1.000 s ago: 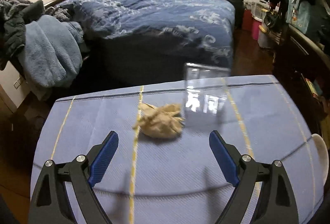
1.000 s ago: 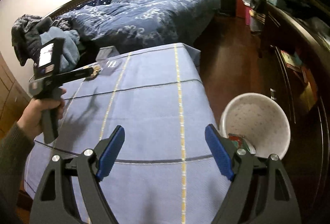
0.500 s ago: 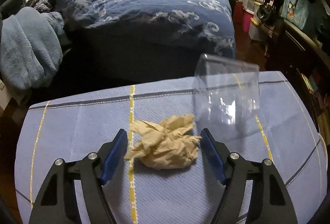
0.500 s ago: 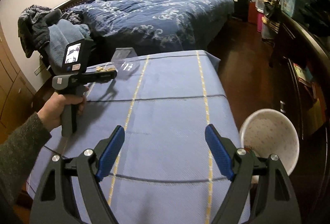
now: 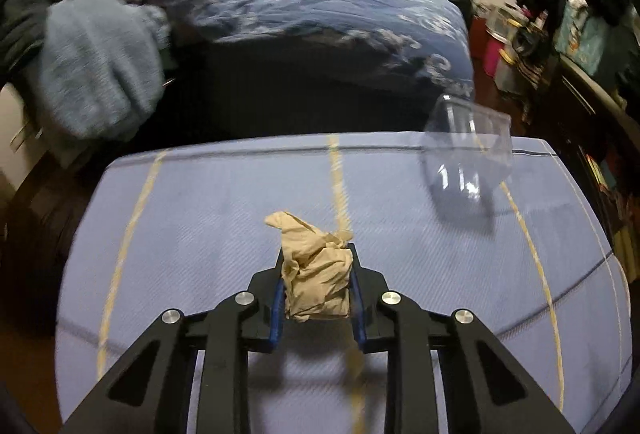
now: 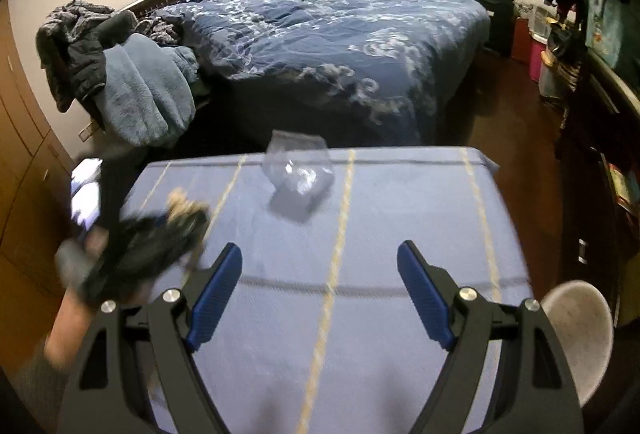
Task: Collect trash
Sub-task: 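Grasp the clear plastic box with the right tool while the left tool holds the paper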
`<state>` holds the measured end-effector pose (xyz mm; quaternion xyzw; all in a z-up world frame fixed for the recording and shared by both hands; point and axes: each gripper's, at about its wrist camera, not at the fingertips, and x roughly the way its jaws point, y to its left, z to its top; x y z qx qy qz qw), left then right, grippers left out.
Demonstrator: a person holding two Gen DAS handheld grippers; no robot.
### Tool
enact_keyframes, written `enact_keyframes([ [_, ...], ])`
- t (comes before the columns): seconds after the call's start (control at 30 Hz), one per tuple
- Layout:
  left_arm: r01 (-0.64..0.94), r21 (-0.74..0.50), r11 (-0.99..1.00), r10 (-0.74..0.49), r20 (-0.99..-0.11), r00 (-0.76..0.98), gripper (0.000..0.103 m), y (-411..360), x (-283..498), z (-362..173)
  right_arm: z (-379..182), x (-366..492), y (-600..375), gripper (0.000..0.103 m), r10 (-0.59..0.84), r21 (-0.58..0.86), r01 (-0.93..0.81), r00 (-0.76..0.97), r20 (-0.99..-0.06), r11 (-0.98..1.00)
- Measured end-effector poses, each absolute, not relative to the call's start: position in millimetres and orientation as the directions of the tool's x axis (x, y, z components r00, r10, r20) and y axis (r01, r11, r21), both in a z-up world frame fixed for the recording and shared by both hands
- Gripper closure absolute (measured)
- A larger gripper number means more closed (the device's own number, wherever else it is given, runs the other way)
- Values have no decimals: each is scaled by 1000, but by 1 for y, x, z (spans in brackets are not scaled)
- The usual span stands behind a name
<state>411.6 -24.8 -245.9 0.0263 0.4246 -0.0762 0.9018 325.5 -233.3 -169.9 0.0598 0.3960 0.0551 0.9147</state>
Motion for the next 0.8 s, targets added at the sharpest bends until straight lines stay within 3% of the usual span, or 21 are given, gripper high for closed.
enact_keyframes([
  [0.47,41,-71,997,-80,-744,663,77,54,350,-225,-238,482,-179,22,40,142,134,574,-818,981],
  [0.5,32,-72,997,-75,-744,664,77,57,349,-225,-242,486,-178,23,36,141,141,569,-822,980],
  [0.57,23,-84,996,-78,-748,659,77,62,350,-226,-247,489,-177,39,23,128,148,565,-825,981],
  [0.63,13,-88,996,-74,-750,657,77,67,351,-226,-250,489,-177,49,9,114,148,571,-821,982],
  [0.8,6,-94,996,-76,-755,652,77,67,346,-229,-246,475,-178,51,16,115,129,595,-804,985],
])
